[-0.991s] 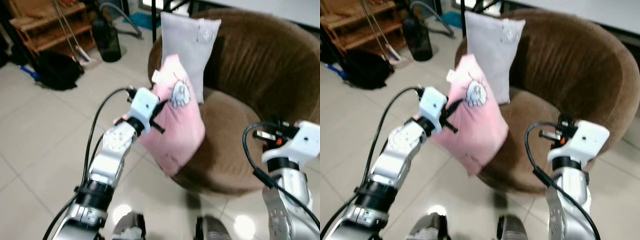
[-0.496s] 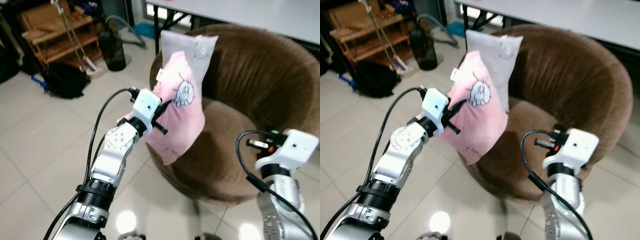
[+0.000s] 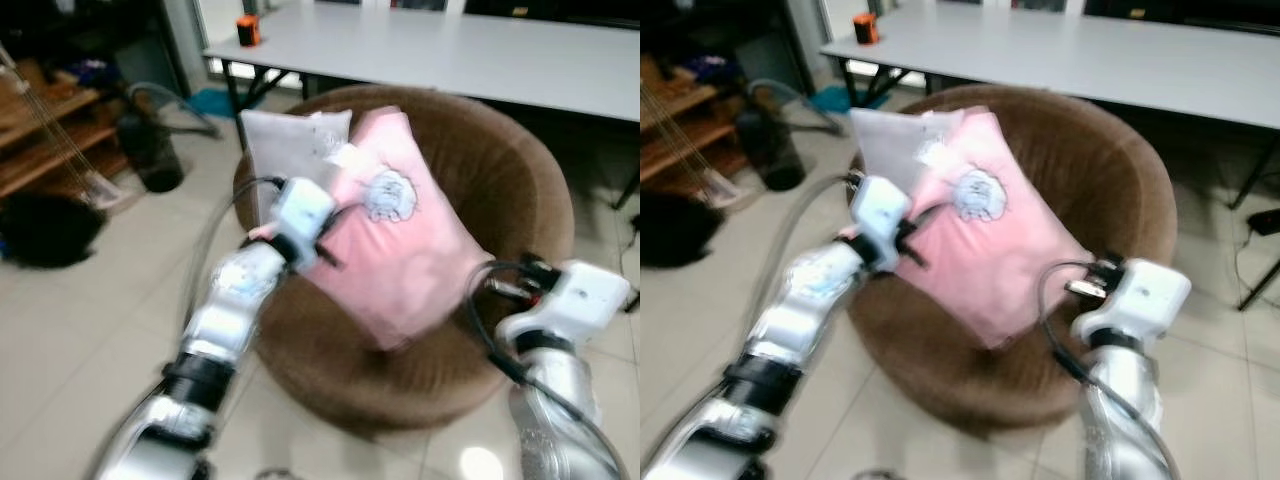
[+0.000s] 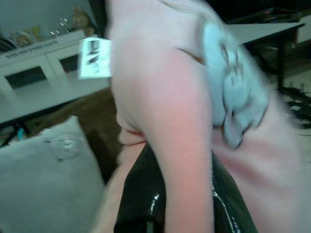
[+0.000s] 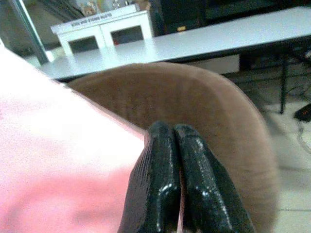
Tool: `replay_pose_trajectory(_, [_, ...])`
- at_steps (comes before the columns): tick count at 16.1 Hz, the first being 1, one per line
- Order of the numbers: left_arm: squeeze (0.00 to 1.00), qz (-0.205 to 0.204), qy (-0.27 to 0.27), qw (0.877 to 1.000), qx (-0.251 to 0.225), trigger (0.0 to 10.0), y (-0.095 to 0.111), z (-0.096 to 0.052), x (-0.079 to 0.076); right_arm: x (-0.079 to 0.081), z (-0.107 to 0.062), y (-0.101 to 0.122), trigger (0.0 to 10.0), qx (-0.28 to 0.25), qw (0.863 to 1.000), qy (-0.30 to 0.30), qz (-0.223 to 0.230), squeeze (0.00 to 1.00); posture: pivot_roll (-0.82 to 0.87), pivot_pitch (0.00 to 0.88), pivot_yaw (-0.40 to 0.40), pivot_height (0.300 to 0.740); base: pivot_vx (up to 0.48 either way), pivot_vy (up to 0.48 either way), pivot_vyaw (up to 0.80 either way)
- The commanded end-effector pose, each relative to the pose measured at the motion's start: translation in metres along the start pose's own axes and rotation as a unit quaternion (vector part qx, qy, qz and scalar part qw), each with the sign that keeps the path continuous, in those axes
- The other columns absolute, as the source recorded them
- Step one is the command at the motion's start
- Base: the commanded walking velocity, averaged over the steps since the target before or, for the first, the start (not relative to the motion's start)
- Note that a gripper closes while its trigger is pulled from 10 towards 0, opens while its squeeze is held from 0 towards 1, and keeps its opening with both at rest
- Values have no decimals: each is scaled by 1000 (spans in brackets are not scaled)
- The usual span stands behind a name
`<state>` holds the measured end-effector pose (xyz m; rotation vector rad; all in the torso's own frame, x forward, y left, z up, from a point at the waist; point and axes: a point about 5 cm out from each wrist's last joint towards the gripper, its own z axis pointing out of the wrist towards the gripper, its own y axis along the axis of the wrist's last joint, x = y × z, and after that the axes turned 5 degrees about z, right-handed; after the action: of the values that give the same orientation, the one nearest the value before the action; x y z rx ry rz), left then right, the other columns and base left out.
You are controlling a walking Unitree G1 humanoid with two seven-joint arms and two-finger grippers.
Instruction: Move the pillow to the sofa from floor
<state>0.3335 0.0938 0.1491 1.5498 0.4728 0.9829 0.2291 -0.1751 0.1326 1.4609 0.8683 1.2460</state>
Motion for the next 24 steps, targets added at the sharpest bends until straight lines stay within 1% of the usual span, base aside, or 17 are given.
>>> replay_pose_trajectory(1, [0,5,-16,999,-39,10000,18,9,-6,-10,-1,2,10000,-6,1000,-17,-4,0,-79,15,60,740,401,0,-800])
replay_pose_trajectory(2, [0,3,-29,999,-37,10000,17,10,-8,-11,-2,2,10000,-6,1000,-18,0,0,-79,20,61,740,405,0,-506])
replay_pose_trajectory(3, [0,-5,-60,998,-24,10000,13,12,-12,-9,-3,1,10000,1,1000,-9,-1,0,-76,25,59,740,0,0,0])
replay_pose_trajectory(5, [0,6,-105,994,-15,10000,9,16,-20,-5,-5,-6,10000,27,999,25,-16,0,-73,35,56,740,0,0,0])
replay_pose_trajectory(6, [0,8,-141,990,2,10000,3,19,-25,0,-8,-9,10000,44,997,61,-32,0,-73,35,56,740,0,0,0])
replay_pose_trajectory(7, [0,14,-158,987,7,10000,1,22,-26,2,-10,-10,10000,47,995,84,-42,0,-72,43,52,740,0,0,0])
replay_pose_trajectory(8, [0,29,-201,979,33,10000,-7,27,-29,10,-19,-12,10000,66,984,156,-54,0,-68,66,41,740,0,0,0])
replay_pose_trajectory(9, [0,44,-209,975,53,10000,-12,31,-27,13,-25,-14,10000,82,975,198,-60,0,-72,75,39,740,0,0,0])
replay_pose_trajectory(11, [0,59,-198,975,79,10000,-16,35,-20,15,-31,-15,10000,97,966,231,-63,0,-77,87,40,740,0,0,0])
replay_pose_trajectory(13, [0,92,-153,974,138,10000,-23,38,-1,19,-40,-12,10000,106,951,283,-61,0,-93,100,44,740,0,0,0])
replay_pose_trajectory(15, [0,119,-117,972,167,10000,-23,38,19,23,-47,-7,10000,104,943,311,-57,0,-105,106,45,740,0,0,0])
replay_pose_trajectory(16, [1000,148,-90,968,179,10000,-21,37,31,25,-49,-6,10000,103,941,320,-51,0,-109,106,43,740,0,0,0])
replay_pose_trajectory(18, [1000,198,-36,959,198,10000,-16,33,57,31,-53,-5,10000,104,934,339,-40,0,-110,107,40,740,0,0,0])
replay_pose_trajectory(20, [1000,227,11,953,202,10000,-9,30,76,37,-56,-7,10000,111,926,361,-31,0,-109,105,36,740,0,0,0])
replay_pose_trajectory(21, [1000,237,22,950,203,10000,-8,28,81,40,-57,-8,10000,117,921,372,-29,0,-110,104,35,740,0,0,0])
replay_pose_trajectory(22, [1000,234,26,951,202,10000,-8,28,82,41,-57,-9,10000,120,918,376,-30,0,-110,104,35,740,0,0,0])
replay_pose_trajectory(24, [1000,241,28,951,192,10000,-8,28,80,42,-55,-10,10000,120,918,377,-34,0,-108,103,29,740,0,0,0])
